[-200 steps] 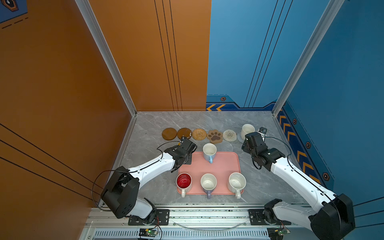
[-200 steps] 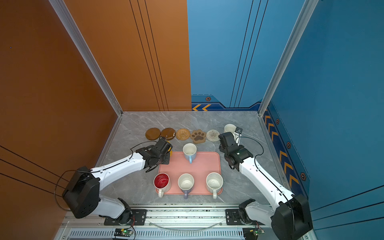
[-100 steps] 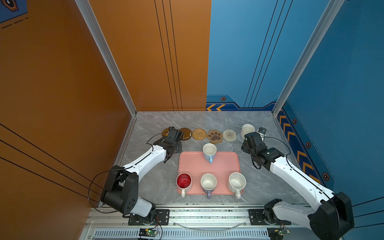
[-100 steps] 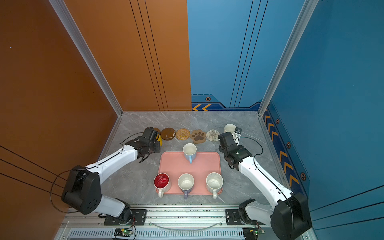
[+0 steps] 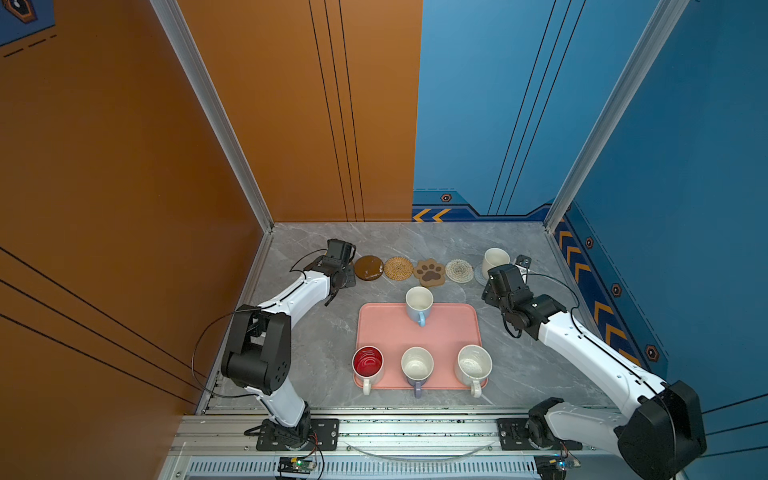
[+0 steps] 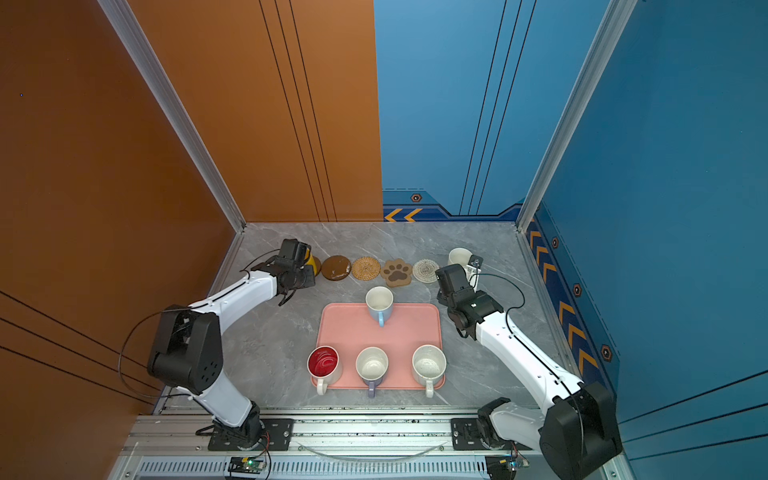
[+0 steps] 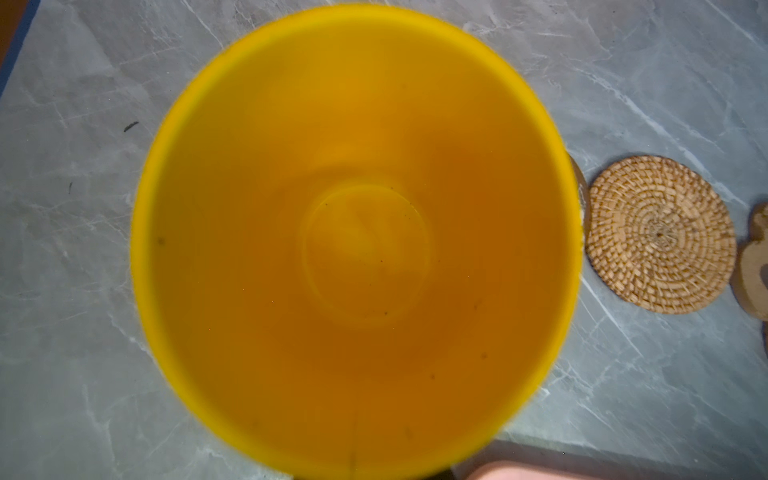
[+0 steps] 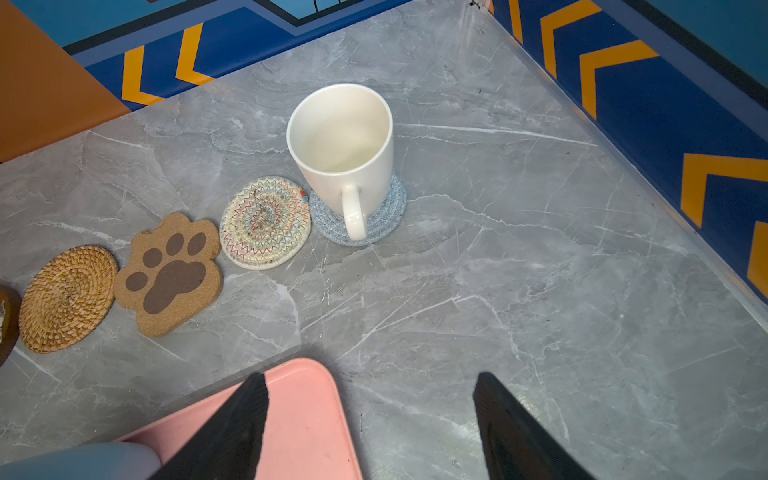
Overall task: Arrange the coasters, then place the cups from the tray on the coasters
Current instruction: 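Lift the yellow mug with the left gripper toward the wooden coasters, then hold the yellow mug with the left gripper above the dark wooden coaster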
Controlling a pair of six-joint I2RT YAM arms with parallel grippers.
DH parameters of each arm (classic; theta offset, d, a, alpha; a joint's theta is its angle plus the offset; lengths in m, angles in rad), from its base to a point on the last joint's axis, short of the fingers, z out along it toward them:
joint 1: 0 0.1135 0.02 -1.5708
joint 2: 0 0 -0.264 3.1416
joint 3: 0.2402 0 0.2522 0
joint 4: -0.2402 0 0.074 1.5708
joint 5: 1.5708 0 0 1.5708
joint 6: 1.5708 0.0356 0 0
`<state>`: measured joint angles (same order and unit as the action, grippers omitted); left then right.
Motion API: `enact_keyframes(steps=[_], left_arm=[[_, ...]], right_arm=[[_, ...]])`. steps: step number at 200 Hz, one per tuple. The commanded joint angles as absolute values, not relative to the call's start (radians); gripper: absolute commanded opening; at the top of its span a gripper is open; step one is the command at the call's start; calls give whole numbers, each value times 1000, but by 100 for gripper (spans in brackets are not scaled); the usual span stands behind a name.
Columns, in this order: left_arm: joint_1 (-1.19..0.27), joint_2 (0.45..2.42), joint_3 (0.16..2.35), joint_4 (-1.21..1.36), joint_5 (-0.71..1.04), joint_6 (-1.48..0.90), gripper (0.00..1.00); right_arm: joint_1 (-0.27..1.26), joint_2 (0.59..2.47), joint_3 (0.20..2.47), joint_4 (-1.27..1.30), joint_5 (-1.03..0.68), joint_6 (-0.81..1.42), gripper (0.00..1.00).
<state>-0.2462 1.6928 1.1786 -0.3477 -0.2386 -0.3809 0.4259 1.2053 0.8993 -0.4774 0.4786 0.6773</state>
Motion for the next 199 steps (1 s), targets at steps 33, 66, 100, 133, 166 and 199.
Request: enact_keyframes(steps=[33, 66, 100, 133, 166, 199], left_arm=[[-212, 1748, 1290, -281, -211, -360, 0], [-194, 1792, 1314, -283, -195, -360, 0], [-187, 1827, 1343, -289, -190, -357, 0], [-181, 1848, 1362, -292, -189, -349, 0], [-175, 1859, 1371, -292, -188, -346, 0], [-173, 1877, 1386, -302, -189, -344, 0]], right_arm=[[423, 1230, 923, -460, 471, 660, 76], [424, 1254, 934, -460, 468, 657, 76], [423, 1285, 949, -460, 461, 654, 77], [428, 1322, 966, -460, 449, 654, 76], [434, 1352, 983, -460, 449, 652, 76], [439, 1373, 994, -460, 446, 650, 76]])
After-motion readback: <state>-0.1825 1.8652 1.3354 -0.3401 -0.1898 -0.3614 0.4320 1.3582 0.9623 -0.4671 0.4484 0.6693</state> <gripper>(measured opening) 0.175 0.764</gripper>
